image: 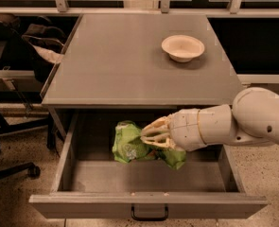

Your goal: Place green rice chip bag into top drawer

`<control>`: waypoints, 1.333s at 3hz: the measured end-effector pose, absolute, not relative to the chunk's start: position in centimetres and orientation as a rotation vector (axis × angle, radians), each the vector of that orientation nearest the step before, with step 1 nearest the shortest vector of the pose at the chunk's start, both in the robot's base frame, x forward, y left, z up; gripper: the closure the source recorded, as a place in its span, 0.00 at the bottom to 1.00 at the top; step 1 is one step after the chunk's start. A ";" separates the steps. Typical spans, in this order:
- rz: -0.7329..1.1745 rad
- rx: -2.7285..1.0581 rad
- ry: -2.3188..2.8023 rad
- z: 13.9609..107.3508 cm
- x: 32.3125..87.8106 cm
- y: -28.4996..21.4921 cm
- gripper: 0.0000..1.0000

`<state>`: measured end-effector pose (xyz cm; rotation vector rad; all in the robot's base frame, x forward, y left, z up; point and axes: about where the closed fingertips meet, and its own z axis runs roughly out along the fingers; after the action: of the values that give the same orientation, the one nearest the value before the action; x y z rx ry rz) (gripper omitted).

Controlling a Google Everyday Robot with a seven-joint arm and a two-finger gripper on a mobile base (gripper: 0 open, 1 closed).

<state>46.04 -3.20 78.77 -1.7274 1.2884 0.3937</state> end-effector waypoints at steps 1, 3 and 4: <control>0.427 -1.698 1.305 77.0 46.5 -3.3 1.00; 0.492 -1.641 1.300 74.2 46.8 -3.0 1.00; 0.514 -1.626 1.317 73.0 46.9 -3.1 1.00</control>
Offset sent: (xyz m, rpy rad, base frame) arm 0.0119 -0.0006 -0.0463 0.1079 0.0479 -0.0141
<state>46.89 -3.14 73.01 -1.6261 1.3171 0.5138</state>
